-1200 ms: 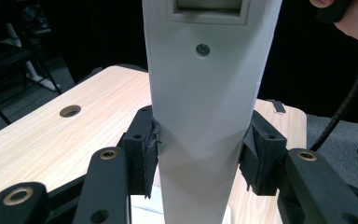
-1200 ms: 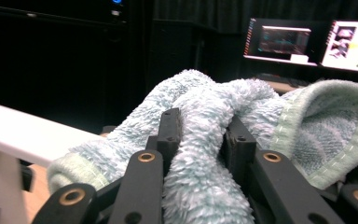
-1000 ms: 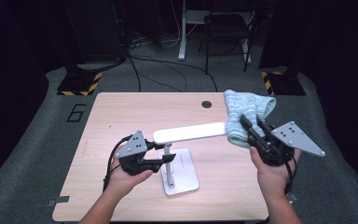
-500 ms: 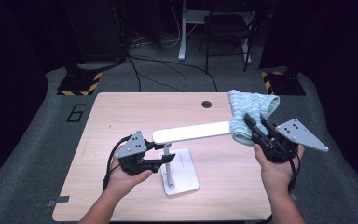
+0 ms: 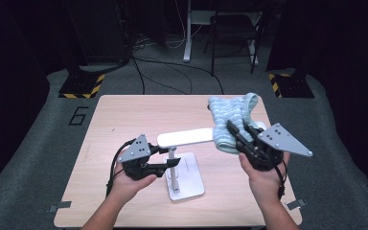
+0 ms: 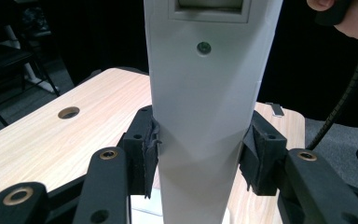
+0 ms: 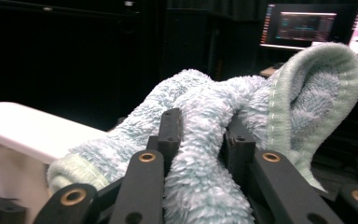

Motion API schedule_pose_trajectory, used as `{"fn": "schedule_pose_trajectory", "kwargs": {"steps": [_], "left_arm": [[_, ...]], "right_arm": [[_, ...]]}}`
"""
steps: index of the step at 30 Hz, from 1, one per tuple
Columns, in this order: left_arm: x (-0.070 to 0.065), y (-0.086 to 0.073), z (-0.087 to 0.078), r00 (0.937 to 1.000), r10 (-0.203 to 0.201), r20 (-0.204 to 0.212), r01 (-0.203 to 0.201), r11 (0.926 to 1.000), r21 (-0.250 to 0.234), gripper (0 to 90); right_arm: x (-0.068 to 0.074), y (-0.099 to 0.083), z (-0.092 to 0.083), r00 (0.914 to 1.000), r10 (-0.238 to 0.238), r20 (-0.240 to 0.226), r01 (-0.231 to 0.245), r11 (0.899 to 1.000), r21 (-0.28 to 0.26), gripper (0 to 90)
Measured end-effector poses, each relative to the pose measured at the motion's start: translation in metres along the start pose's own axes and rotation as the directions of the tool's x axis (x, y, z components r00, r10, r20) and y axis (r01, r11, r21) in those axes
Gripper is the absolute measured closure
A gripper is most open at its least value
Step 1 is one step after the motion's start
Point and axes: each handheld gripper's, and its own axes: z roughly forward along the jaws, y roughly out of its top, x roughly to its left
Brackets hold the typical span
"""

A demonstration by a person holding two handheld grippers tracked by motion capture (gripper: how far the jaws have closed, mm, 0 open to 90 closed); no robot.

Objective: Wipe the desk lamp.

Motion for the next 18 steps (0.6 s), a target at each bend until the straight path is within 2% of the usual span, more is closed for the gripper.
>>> {"fn": "schedule_pose_trajectory", "kwargs": {"steps": [7, 9, 18], "left_arm": [[0.001, 0.0, -0.001, 1.0, 0.009, 0.004, -0.009, 1.0, 0.002, 52.5], [0.0, -0.001, -0.001, 1.0, -0.003, 0.007, 0.003, 1.0, 0.002, 52.5], [0.0, -0.001, -0.001, 1.0, -0.002, 0.002, 0.002, 1.0, -0.004, 52.5]], "right_arm": [[0.035, 0.007, 0.018, 0.9952, -0.042, -0.089, 0.042, 0.999, -0.001, 72.9], [0.044, 0.009, 0.023, 0.993, -0.043, -0.111, 0.043, 0.999, 0.002, 72.9], [0.075, 0.014, 0.039, 0.9815, -0.055, -0.183, 0.055, 0.998, -0.006, 72.8]]}}
